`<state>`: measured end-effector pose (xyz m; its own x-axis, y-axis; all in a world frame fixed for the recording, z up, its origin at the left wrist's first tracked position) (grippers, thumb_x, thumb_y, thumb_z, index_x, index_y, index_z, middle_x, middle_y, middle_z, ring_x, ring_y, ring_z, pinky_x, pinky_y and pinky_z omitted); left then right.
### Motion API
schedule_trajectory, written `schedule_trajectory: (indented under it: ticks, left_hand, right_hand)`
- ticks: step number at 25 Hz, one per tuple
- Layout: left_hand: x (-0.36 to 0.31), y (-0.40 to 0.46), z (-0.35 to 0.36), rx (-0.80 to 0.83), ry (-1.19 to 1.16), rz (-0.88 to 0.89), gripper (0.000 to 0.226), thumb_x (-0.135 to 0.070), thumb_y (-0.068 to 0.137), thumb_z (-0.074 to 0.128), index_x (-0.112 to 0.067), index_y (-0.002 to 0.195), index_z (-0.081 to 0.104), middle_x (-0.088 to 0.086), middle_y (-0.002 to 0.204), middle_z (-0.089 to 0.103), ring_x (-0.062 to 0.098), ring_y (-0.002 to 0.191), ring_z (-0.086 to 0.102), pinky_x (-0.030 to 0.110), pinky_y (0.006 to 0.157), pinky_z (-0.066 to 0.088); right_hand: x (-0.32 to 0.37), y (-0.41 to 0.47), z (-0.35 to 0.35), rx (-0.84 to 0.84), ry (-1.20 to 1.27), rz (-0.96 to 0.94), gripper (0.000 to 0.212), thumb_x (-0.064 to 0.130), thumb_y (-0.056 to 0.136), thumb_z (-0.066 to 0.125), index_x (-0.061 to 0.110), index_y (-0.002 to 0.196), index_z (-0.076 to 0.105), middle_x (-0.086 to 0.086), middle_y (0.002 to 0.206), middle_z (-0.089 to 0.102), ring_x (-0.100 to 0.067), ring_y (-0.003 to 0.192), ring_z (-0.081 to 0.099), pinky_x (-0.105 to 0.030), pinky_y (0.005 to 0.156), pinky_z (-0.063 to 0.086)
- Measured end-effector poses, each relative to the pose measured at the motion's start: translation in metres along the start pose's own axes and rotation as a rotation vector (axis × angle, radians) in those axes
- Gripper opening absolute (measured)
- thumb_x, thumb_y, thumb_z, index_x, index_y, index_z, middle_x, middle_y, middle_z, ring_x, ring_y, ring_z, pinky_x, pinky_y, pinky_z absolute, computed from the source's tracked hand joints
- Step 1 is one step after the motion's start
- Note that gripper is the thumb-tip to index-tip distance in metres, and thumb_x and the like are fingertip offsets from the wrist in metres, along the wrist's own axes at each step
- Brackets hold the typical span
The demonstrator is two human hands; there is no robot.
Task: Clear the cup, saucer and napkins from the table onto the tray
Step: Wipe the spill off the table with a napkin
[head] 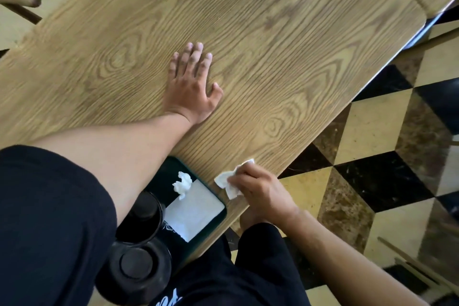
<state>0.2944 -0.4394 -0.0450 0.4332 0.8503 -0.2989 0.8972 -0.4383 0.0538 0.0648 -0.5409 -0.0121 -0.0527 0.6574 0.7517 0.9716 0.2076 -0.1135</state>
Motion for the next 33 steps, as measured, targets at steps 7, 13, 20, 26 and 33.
schedule_trajectory:
  ticks: [7,13,20,26,33]
  left_hand:
    - [0.000,0.000,0.002,-0.001,-0.019,-0.006,0.072,-0.041,0.090,0.049,-0.006,0.152,0.047,0.018,0.166,0.034,0.034,0.157,0.023,0.055,0.128,0.013]
    - [0.001,-0.001,0.000,-0.020,-0.017,-0.002,0.070,-0.039,0.090,0.052,-0.006,0.152,0.047,0.018,0.166,0.034,0.034,0.157,0.024,0.055,0.127,0.014]
    - [0.002,0.000,0.003,0.004,-0.002,-0.001,0.069,-0.041,0.092,0.050,-0.006,0.152,0.047,0.017,0.166,0.034,0.034,0.157,0.024,0.055,0.128,0.013]
    - [0.003,0.000,0.004,0.007,0.003,-0.003,0.070,-0.042,0.093,0.047,-0.006,0.152,0.046,0.017,0.167,0.032,0.034,0.157,0.022,0.055,0.128,0.013]
    - [0.004,0.001,0.007,0.015,0.017,-0.001,0.070,-0.044,0.094,0.046,-0.007,0.153,0.044,0.016,0.168,0.030,0.033,0.158,0.020,0.053,0.129,0.011]
  right_hand:
    - [-0.097,0.044,-0.134,-0.506,-0.173,0.505,0.009,0.007,0.093,0.072,0.004,0.099,0.079,-0.012,0.098,0.072,-0.028,0.085,0.070,-0.036,0.080,0.056]
    - [-0.075,0.046,-0.088,-0.303,0.810,0.710,0.007,0.011,0.099,0.068,0.012,0.103,0.075,0.005,0.086,0.080,-0.008,0.075,0.074,-0.022,0.064,0.060]
    - [-0.041,0.030,-0.068,-0.298,-0.063,0.238,0.010,0.001,0.091,0.077,0.006,0.099,0.079,-0.005,0.096,0.073,-0.022,0.078,0.070,-0.036,0.066,0.057]
    - [-0.046,0.029,-0.074,-0.370,-0.273,0.217,0.006,-0.002,0.091,0.074,-0.003,0.094,0.078,-0.015,0.083,0.061,-0.027,0.065,0.060,-0.042,0.055,0.054]
    - [-0.037,0.023,-0.062,-0.093,-0.260,0.216,0.024,0.016,0.097,0.073,-0.001,0.113,0.073,-0.016,0.100,0.064,-0.032,0.071,0.066,-0.045,0.059,0.060]
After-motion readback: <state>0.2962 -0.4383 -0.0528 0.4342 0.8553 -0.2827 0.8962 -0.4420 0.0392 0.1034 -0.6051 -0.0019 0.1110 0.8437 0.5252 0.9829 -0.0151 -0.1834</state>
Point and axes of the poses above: each hand's wrist, its own y-axis towards the middle knuckle, its own z-axis out of the palm, x = y × z, the point moved 7 cm from there along y, towards the middle knuckle
